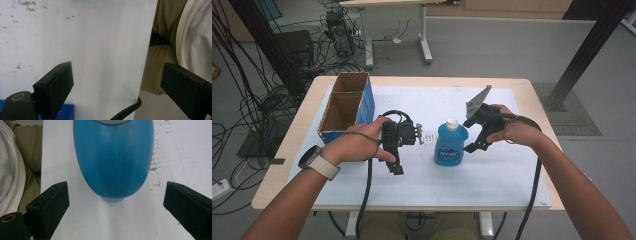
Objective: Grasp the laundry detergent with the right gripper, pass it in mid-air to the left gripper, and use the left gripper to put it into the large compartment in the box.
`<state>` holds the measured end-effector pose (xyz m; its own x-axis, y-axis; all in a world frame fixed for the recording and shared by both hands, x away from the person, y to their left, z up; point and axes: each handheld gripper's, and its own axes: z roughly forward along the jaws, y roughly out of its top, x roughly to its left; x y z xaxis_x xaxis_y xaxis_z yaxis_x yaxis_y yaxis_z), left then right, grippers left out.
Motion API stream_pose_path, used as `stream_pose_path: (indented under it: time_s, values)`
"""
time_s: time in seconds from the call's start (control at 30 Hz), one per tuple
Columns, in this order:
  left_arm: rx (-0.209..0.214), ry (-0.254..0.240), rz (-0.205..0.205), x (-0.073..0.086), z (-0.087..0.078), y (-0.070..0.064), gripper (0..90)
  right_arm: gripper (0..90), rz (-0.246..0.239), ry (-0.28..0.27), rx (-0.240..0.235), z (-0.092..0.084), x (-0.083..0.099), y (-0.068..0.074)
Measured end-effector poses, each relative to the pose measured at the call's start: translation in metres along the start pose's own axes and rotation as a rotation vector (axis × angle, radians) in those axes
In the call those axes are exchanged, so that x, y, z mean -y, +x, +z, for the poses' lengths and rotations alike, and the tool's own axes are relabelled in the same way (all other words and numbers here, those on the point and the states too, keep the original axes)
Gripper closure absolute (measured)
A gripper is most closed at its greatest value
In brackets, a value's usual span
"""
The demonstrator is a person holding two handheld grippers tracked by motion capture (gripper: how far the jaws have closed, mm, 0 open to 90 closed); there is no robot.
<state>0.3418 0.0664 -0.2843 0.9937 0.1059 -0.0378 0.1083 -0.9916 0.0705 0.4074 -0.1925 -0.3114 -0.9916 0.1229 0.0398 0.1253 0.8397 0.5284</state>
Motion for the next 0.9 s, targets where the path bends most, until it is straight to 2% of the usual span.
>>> stream_pose_path:
  time_s: [0.9]
  values:
    - [0.003,-0.004,-0.003,0.0007,0.0017,0.0009,11.7,6.4,0.004,-0.021,0.012,0.0031,0.0018,-0.0001]
